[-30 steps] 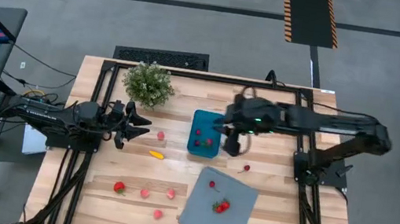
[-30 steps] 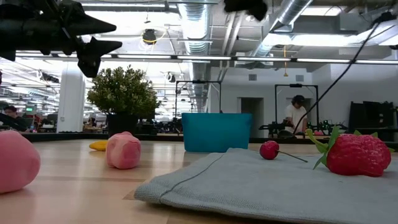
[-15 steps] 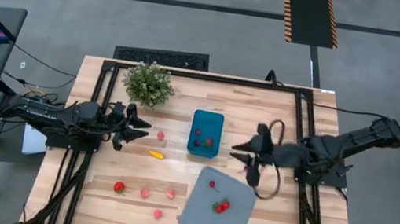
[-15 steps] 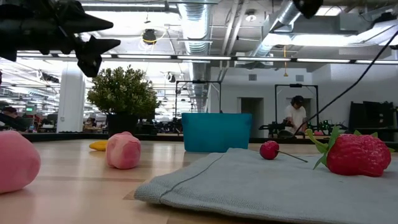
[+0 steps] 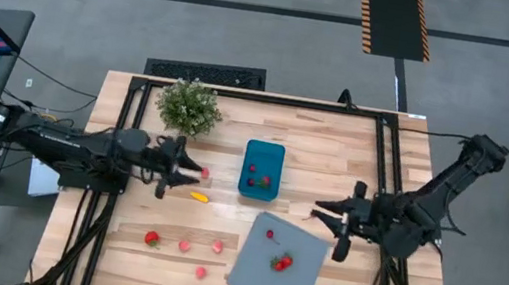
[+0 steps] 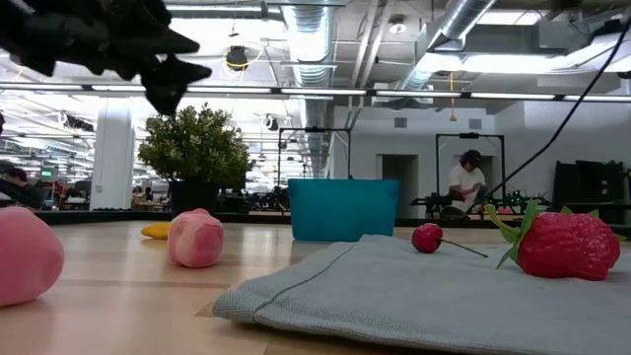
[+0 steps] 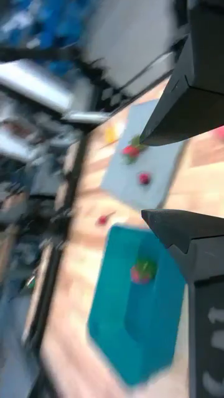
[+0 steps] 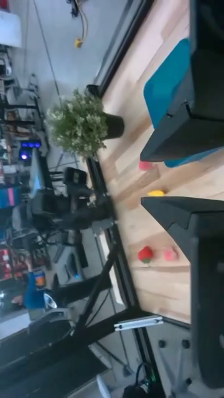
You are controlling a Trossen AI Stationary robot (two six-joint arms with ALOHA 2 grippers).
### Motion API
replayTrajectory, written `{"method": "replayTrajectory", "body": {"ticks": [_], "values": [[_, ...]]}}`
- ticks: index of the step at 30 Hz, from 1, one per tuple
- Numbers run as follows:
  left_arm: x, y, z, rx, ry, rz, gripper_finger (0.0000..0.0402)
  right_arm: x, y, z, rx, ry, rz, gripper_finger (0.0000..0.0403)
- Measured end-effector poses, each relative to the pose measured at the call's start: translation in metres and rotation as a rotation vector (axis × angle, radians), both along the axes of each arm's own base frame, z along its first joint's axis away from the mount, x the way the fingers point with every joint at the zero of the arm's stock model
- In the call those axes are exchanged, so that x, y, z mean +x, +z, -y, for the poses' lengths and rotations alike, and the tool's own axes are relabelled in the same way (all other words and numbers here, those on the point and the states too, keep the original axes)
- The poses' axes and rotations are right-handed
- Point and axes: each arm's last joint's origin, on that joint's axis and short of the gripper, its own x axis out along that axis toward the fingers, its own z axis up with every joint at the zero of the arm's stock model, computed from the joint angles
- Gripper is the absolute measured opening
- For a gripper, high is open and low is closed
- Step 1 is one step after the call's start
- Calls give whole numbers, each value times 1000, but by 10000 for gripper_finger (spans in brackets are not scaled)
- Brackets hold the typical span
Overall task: Pick and placing Produce into tupperware
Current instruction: Put the strawberry into the blue bin
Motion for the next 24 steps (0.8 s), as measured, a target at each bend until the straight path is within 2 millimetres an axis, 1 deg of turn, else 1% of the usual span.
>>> {"method": "replayTrajectory", "body": {"ticks": [8,15,19,24], "values": [[56,-1,17,70,-202,-125,167,-19,0,-15,16,5,39,123],[107,-5,34,127,-298,-177,167,-37,0,-27,-8,1,70,119],[130,-8,48,166,-348,-183,167,-50,0,-31,-44,-41,100,119],[154,-14,63,200,-392,-194,167,-61,0,-35,-32,-48,130,118]]}}
